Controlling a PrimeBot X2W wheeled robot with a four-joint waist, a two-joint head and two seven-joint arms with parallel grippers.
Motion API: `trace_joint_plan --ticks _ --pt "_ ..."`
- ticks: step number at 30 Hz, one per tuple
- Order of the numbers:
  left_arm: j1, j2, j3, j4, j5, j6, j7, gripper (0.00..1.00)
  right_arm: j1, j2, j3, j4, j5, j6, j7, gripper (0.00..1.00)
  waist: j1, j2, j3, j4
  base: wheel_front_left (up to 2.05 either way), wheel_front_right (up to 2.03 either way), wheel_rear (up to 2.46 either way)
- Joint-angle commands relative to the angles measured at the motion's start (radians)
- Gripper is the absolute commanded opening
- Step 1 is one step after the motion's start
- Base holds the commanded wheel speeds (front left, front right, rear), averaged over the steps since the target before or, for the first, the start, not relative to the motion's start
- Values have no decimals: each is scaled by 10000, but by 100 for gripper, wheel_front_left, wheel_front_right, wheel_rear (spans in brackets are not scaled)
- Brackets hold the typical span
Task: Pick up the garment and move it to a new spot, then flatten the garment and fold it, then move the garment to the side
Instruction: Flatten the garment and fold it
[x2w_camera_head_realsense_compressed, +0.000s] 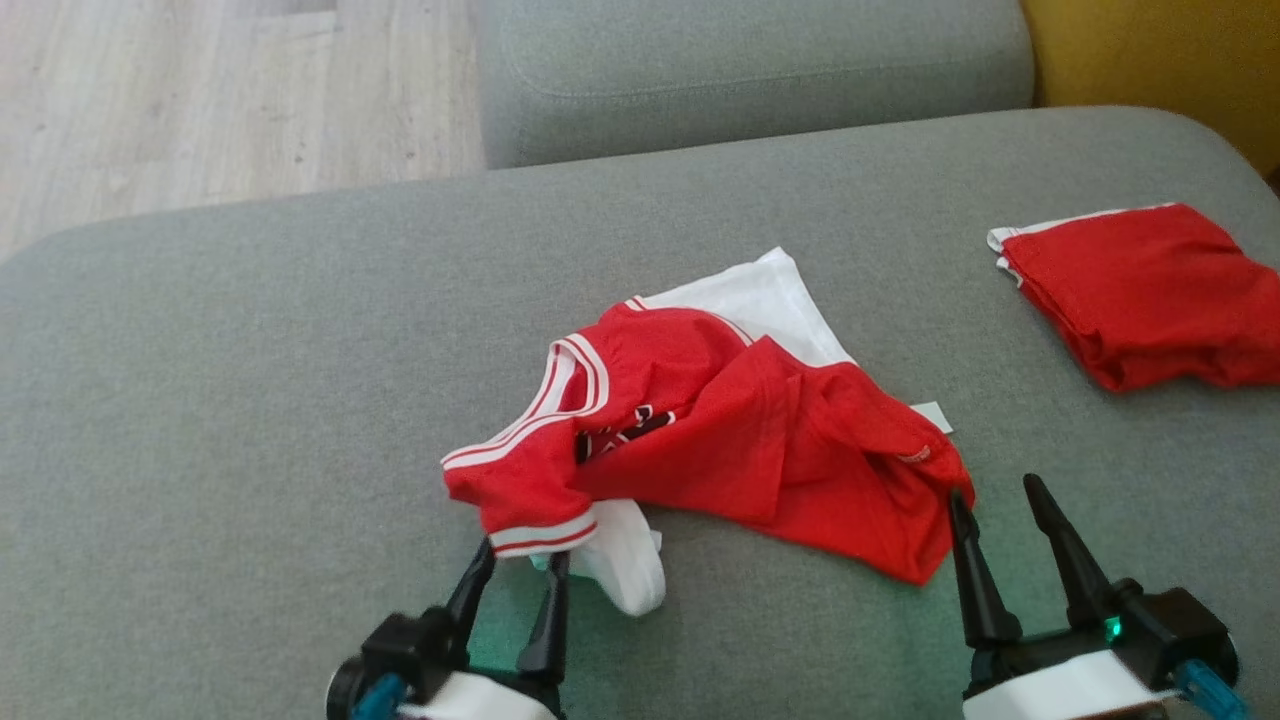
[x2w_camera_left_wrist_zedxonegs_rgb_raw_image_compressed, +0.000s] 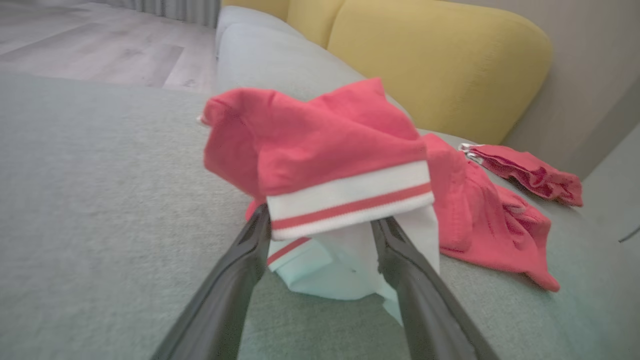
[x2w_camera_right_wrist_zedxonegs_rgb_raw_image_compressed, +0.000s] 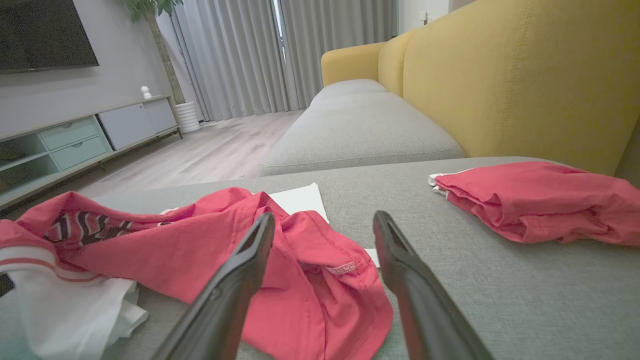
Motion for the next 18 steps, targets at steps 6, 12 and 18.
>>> trace_joint_plan --ticks 6,12,18 --pt "-1267 125 392 758 352 -520 -53 100 -557 -444 372 -426 218 -7 -65 100 0 -1 193 -204 0 0 0" --pt "-1894 41 -475 682 244 -979 -53 0 -653 -590 409 -465 260 -7 -65 100 0 -1 204 -500 0 0 0" --pt "-3044 275 -3186 276 -735 -997 409 0 -618 -506 497 -380 286 -7 -65 100 0 -1 -50 -800 0 0 0"
